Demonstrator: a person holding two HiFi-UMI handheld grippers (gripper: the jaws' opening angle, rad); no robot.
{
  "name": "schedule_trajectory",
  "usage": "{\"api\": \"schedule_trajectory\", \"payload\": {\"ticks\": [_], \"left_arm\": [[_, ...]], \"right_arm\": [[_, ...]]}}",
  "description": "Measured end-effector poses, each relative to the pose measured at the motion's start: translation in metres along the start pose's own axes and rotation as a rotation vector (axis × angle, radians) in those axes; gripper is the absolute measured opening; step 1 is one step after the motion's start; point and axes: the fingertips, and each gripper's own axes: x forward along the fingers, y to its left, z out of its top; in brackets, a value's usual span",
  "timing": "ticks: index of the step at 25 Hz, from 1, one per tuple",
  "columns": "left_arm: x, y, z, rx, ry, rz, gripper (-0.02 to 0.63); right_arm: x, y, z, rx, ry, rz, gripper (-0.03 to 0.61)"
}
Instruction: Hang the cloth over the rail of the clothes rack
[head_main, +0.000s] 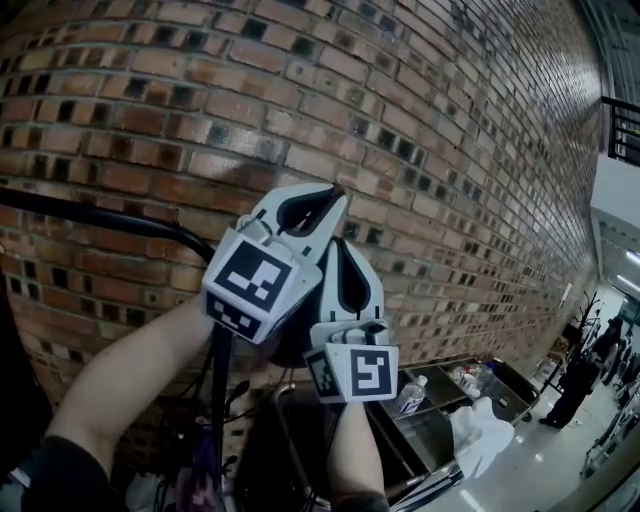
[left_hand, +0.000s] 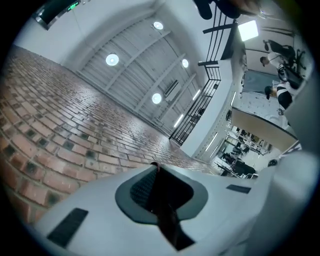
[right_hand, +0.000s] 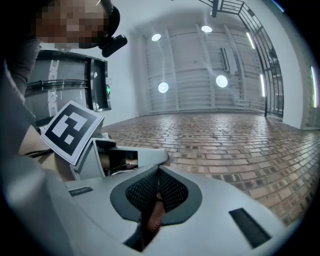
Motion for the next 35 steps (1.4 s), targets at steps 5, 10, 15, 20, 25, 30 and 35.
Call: {"api": "schedule_trajectory", "payload": {"ticks": [5, 10, 15, 20, 25, 30, 35], "left_arm": [[-0.007, 0.031, 0.042, 0.137, -0.055, -0.033, 0.02], [-0.038, 0.072, 0.076, 0.364, -0.117, -0.019, 0.02], [-0.084, 0.128, 0.098, 0.475, -0.065, 0.039, 0.021], [-0.121, 0.189, 0.091, 0.579, 0.056, 0.067, 0.021], [-0.149, 0.234, 0.092, 0.595, 0.104, 0.124, 0.021], [-0.157, 0.252, 0.088, 0.579, 0.114, 0.134, 0.021], [-0.156, 0.269, 0.087, 0.627, 0.115, 0.141, 0.021]], "right_arm": [[0.026, 0.017, 0.008, 0.021, 0.006, 0.03, 0.032], [0.054, 0.053, 0.03, -0.098, -0.044, 0.032, 0.032], [0.072, 0.098, 0.036, -0.141, -0.058, 0.035, 0.032], [0.088, 0.133, 0.037, -0.119, -0.043, 0.045, 0.032], [0.095, 0.145, 0.039, -0.153, -0.046, 0.038, 0.032], [0.104, 0.154, 0.038, -0.18, -0.06, 0.049, 0.032], [0.117, 0.159, 0.041, -0.217, -0.054, 0.066, 0.032]]}}
